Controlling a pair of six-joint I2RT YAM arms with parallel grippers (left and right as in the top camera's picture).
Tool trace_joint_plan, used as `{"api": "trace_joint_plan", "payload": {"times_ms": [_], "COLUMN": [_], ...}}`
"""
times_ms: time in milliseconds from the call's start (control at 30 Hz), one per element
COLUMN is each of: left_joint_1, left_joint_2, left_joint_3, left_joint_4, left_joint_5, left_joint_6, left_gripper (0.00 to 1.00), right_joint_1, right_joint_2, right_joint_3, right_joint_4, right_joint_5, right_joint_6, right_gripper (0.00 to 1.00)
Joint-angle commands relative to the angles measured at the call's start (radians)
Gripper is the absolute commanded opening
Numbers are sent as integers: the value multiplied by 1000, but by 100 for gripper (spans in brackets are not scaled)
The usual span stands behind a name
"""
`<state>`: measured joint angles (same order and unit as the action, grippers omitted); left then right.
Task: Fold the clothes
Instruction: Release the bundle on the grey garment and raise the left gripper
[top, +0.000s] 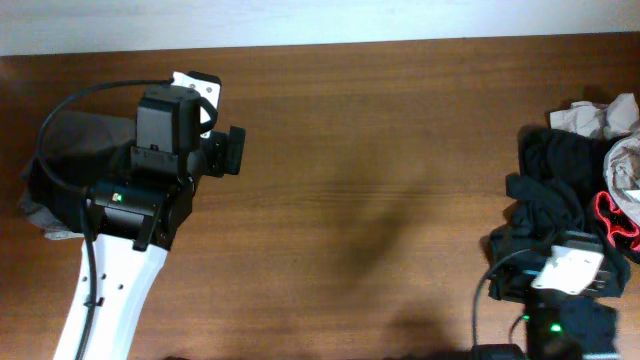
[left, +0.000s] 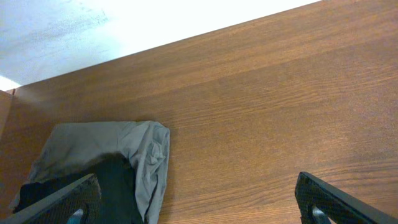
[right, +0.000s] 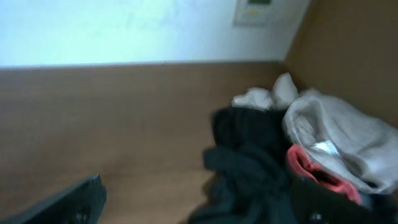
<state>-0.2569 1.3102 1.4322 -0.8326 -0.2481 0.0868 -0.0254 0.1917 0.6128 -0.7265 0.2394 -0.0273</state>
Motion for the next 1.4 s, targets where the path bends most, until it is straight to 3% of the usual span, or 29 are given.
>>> {"api": "trace_joint_plan", "payload": {"times_ms": [0, 100, 600, 1367], "left_joint_1": [-4, -4, -4, -4], "left_joint_2": [6, 6, 6, 6], "left_joint_3": [10, 10, 10, 10], "left_joint_4": [1, 1, 1, 1], "left_joint_5": [-14, -14, -14, -14], "left_joint_6": [13, 13, 13, 13], "left_gripper": [99, 99, 99, 99], "right_joint_1": [-9, -8, -8, -8], "right_joint_2": [-115, -188, -186, -185], "right_joint_3": [-159, -258, -426, -433], "right_joint_4": [71, 110, 125, 113], "right_joint_5": [-77, -103, -124, -124], "right_joint_6": [21, 21, 20, 20], "right_gripper": [99, 99, 99, 99]}}
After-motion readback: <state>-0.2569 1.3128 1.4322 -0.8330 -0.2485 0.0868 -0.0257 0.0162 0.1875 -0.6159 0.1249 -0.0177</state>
